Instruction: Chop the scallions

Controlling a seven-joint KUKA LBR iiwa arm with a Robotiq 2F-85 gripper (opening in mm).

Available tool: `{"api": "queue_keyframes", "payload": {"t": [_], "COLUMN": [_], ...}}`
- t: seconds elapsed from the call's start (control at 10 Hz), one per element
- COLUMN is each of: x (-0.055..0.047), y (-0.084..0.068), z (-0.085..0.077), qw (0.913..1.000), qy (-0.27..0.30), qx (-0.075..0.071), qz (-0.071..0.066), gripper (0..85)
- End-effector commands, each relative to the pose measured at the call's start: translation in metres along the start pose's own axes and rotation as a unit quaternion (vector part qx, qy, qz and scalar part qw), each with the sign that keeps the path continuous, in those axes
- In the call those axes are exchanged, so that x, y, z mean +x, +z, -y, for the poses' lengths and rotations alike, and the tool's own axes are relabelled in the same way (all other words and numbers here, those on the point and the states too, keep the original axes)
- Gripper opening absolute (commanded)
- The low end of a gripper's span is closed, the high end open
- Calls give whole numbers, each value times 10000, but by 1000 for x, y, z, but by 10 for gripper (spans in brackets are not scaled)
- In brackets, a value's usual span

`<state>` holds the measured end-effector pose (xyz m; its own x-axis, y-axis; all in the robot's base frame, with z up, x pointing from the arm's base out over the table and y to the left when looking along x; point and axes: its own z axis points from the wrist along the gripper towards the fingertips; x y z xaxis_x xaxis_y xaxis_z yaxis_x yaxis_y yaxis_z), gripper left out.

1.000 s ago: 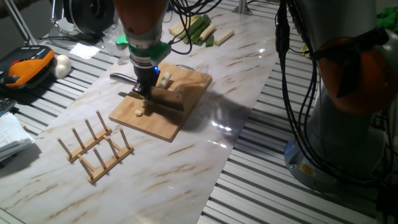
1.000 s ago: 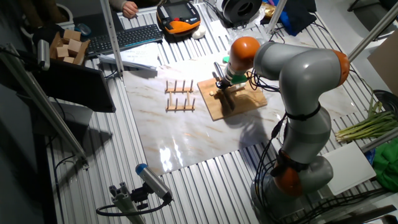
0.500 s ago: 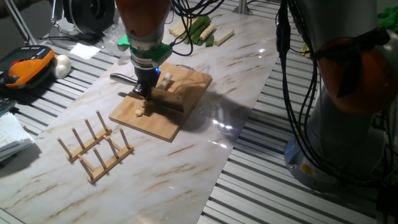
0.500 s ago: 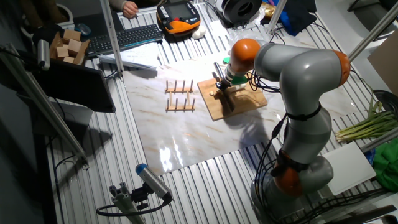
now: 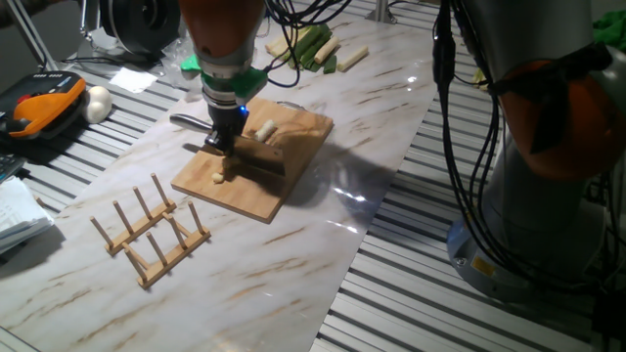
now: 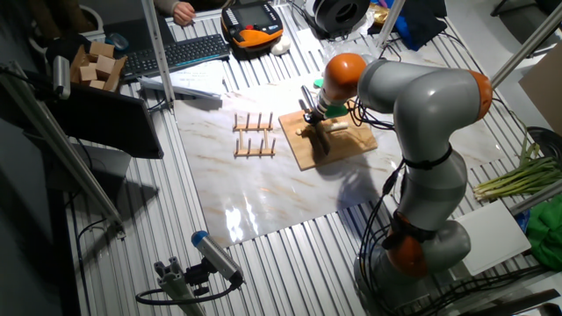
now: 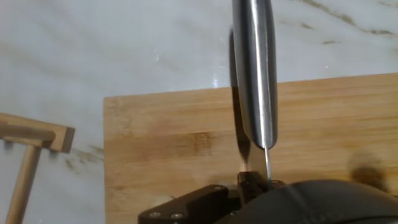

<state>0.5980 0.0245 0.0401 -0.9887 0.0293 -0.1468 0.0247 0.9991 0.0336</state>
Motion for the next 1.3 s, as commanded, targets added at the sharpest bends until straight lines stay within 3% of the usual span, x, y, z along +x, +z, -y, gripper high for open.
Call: {"api": "queue_keyframes", "payload": {"t": [0.0,0.5,1.2], "x": [-4,4,2], "y": [-3,-14,-32], "z": [4,8,8], "qw": [10000,9998,9996], "qy": [-1,-46,-22], "qx": [24,-40,17], "qz": [13,-180,-294], "gripper": [0,0,0]}}
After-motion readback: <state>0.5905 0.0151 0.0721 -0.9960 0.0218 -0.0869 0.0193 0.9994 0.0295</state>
